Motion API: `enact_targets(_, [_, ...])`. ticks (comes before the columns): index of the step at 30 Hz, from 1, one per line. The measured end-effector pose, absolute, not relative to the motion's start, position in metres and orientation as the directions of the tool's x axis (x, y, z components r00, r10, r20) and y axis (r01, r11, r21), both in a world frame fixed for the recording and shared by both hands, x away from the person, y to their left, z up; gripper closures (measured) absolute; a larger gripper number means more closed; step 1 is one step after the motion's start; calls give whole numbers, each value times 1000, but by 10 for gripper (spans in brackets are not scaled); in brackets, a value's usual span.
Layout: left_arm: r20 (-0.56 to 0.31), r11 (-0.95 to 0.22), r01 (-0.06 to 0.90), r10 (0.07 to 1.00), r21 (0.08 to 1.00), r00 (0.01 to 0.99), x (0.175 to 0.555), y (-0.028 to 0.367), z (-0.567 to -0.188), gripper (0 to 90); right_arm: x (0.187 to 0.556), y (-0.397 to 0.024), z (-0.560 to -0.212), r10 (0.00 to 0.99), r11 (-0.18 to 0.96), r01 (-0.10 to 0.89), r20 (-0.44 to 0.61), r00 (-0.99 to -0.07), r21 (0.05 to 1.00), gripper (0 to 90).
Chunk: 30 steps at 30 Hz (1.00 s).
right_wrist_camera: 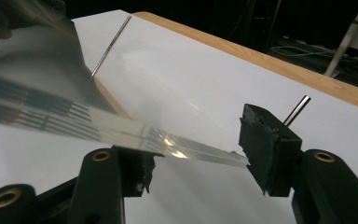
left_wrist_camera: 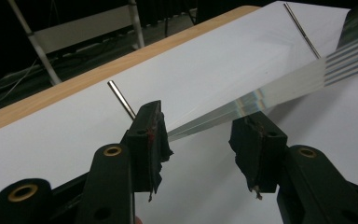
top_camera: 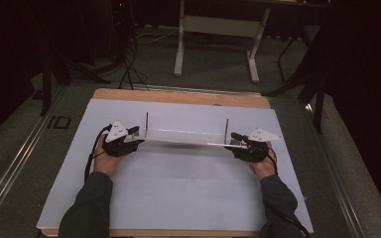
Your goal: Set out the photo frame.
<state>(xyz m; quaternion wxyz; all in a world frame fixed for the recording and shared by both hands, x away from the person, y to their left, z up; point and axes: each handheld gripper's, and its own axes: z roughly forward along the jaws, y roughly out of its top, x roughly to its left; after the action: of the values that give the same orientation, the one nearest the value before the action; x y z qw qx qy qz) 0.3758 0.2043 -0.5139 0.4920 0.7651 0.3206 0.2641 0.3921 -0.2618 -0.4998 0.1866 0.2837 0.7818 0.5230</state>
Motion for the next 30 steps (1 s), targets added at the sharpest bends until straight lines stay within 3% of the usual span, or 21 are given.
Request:
enact_targets(6, [123,-324,206,758,924,640,378,203,-513,503,394,-263,-499,636,282,251,16,-772,926,469])
enact_targets(30, [70,-267,213,761,940,645,386,202,-507,505,399,-263,-495,647,252,264,41,-761,931,488])
